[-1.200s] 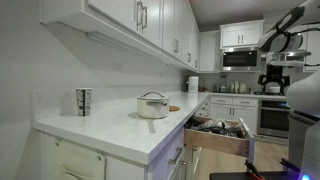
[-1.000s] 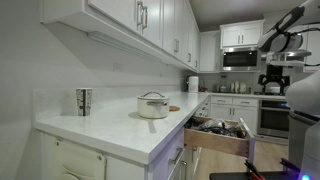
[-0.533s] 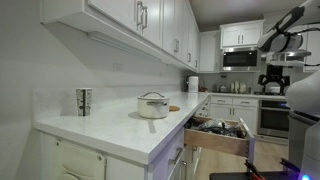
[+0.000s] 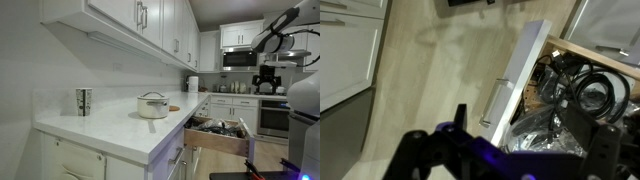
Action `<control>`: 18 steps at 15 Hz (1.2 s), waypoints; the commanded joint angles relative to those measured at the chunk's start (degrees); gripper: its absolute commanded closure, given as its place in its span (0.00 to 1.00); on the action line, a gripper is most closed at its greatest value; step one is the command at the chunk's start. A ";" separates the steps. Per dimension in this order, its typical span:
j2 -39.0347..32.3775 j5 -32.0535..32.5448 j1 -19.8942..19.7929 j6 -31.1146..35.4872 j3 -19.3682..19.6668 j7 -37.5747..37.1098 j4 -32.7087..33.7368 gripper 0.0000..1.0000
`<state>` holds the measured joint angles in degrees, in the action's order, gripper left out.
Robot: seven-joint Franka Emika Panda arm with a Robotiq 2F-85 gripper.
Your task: Uncover the pot
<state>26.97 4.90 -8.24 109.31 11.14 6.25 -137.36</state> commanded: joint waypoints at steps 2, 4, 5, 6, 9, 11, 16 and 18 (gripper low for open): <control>-3.02 0.33 4.31 0.15 -3.56 5.21 1.60 0.00; -5.17 0.47 6.65 0.52 -5.45 7.05 2.90 0.00; -6.42 0.43 7.89 0.61 -6.61 7.60 3.75 0.00; -7.62 0.60 8.77 0.80 -7.41 8.32 4.66 0.00; -11.60 1.52 11.35 0.38 -9.92 11.33 8.25 0.00; -14.22 2.20 12.84 -0.03 -11.11 15.45 10.93 0.00; -19.25 3.80 15.17 -0.18 -13.25 26.42 16.76 0.00; -20.99 4.66 15.91 -0.34 -14.20 30.35 18.82 0.00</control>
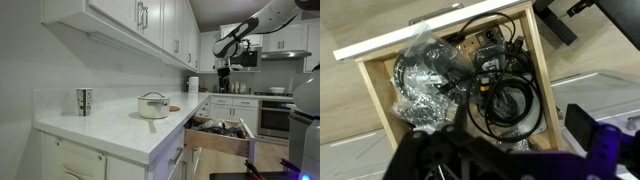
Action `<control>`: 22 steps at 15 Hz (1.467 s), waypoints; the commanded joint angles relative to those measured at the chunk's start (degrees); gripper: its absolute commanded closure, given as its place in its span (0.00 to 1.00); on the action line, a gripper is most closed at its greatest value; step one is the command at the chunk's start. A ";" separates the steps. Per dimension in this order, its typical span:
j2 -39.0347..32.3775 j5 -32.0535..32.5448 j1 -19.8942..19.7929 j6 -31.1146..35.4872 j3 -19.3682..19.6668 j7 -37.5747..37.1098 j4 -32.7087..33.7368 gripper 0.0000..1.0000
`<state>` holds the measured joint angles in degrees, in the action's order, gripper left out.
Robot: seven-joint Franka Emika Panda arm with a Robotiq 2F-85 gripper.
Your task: Uncover the pot
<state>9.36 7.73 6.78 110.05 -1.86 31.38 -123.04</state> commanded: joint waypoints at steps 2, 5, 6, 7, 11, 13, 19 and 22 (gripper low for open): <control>-4.72 2.75 1.44 -1.41 -2.29 8.91 6.25 0.00; -6.07 3.21 2.17 -1.60 -3.75 16.09 8.09 0.00; -6.08 3.08 2.06 -0.89 -4.01 17.10 8.31 0.00; -6.11 2.27 1.76 -1.34 -3.89 18.14 8.84 0.00; -5.36 2.14 1.62 -0.20 -4.09 16.80 7.21 0.00; -5.36 2.14 1.58 -0.20 -4.04 16.82 7.22 0.00; -7.66 3.35 4.43 0.35 -7.69 17.80 8.48 0.00; -10.66 4.59 6.42 -0.12 -10.41 18.80 11.23 0.00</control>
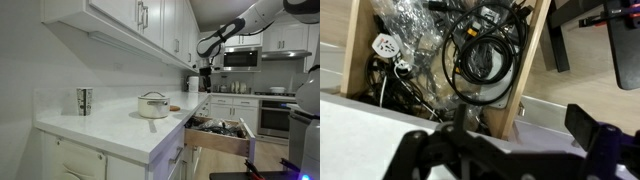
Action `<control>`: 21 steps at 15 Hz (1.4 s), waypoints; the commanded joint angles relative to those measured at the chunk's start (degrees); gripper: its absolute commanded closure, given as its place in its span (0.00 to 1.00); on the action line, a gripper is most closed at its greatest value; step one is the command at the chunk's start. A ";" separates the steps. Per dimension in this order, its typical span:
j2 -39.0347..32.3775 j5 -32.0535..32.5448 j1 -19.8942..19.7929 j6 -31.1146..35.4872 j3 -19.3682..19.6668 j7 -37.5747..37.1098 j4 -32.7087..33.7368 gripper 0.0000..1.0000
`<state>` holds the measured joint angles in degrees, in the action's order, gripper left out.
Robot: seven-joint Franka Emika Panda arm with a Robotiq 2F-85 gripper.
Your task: Uncover the pot
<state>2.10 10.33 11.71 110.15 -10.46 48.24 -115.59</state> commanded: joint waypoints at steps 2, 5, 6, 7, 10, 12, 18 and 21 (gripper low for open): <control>-5.97 3.65 2.53 -0.74 -3.21 2.96 6.76 0.00; -10.75 5.93 3.57 -1.45 -4.68 6.27 12.65 0.00; -12.26 6.20 3.74 -1.48 -4.96 7.77 14.57 0.00; -13.93 6.09 3.97 -1.23 -5.29 9.19 16.51 0.00; -18.35 5.43 4.40 -1.51 -5.96 13.64 21.95 0.00; -20.77 5.12 4.76 -1.79 -6.34 15.62 25.20 0.00; -26.25 3.75 7.52 -3.34 -7.63 15.73 33.05 0.00; -27.39 3.61 9.37 -3.42 -8.23 15.62 34.90 0.00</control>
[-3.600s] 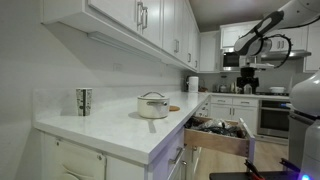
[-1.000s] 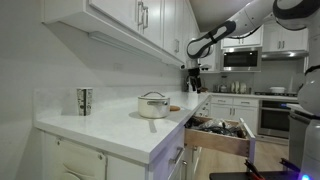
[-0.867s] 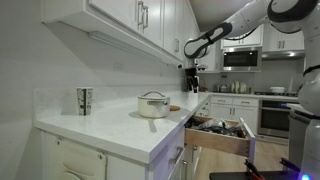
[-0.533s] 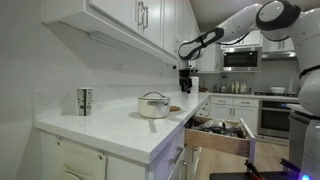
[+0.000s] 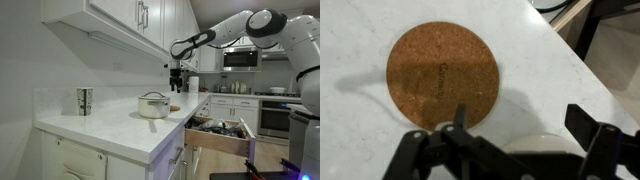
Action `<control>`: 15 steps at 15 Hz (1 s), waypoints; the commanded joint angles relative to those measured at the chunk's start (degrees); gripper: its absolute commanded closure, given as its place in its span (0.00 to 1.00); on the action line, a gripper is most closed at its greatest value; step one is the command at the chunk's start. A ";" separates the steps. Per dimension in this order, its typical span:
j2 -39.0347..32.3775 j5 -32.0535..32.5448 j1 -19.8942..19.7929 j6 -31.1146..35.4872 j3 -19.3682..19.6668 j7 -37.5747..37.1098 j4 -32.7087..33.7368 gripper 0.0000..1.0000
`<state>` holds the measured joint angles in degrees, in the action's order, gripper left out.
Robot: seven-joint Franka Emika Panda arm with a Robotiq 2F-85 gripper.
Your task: Uncover the pot
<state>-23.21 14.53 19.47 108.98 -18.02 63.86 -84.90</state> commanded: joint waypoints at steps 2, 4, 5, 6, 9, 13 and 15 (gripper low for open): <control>-3.02 -0.58 2.96 -2.90 -1.06 -0.49 5.48 0.00; -3.77 -0.64 4.28 -3.97 -1.38 -1.16 6.53 0.00; -4.09 -0.50 5.04 -4.40 -1.44 -1.62 6.89 0.00; -4.37 -0.52 5.58 -4.70 -1.55 -1.70 7.19 0.00; -5.46 -0.34 7.27 -5.18 -1.79 -2.42 8.30 0.00; -6.77 -0.34 8.71 -5.69 -1.93 -2.55 9.89 0.00; -7.29 -0.11 9.51 -5.82 -1.82 -3.37 10.71 0.00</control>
<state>-28.65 14.45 27.80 105.79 -19.69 62.51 -78.08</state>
